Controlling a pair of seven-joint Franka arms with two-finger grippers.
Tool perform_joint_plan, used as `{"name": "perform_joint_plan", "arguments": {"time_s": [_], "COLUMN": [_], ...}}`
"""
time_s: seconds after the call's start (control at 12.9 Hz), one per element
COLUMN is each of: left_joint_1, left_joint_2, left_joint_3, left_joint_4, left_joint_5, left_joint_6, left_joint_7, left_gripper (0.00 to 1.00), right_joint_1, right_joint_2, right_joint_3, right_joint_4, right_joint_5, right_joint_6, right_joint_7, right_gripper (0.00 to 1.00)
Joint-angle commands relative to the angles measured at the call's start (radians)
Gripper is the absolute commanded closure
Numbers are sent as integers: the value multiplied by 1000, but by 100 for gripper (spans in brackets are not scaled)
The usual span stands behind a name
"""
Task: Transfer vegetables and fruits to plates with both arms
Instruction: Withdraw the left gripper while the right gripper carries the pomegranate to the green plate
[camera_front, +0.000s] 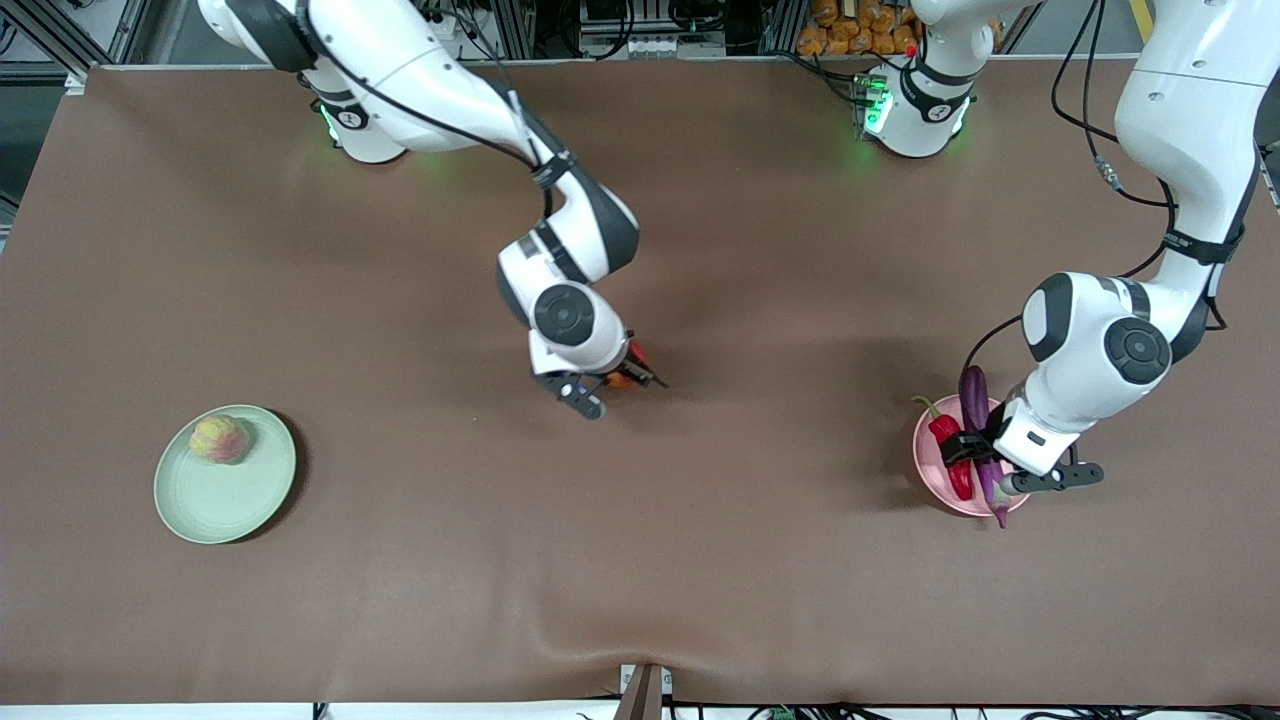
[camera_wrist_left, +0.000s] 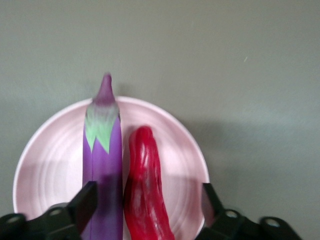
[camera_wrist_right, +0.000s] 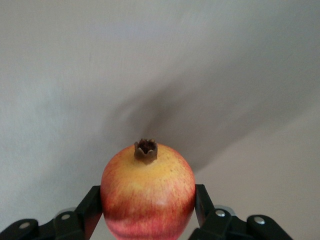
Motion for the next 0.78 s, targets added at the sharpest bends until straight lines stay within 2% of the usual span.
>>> {"name": "perform_joint_plan", "arguments": {"time_s": [0.0,0.16,0.31,0.54,0.7], "left_joint_1": [6,1,6,4,7], "left_joint_2": [-81,-136,-161,-233,-286], "left_joint_3": [-11,-18,-61,-86,-98], "left_joint_4": [28,72,180,296,353], "left_joint_5": [13,10,2,2,-29], "left_joint_6": [-76,-184,-366,-549,-681], "left_joint_7": [10,10,1,3,6], "left_gripper": [0,0,0,0,0], "right_joint_1": [-110,-224,-350,-506,-583], "right_joint_2": [-39,-62,-81,-87,-75], "right_joint_3": [13,18,19,12,13], "right_joint_4": [65,73,111,143,166], "right_joint_5": [-15,-7,-10,-27,-154], "right_joint_6": [-155,-253,-356,-402,-400], "right_joint_7": [-85,-232,-457,-778,-1006], "right_gripper": [100,100,100,100,100]}}
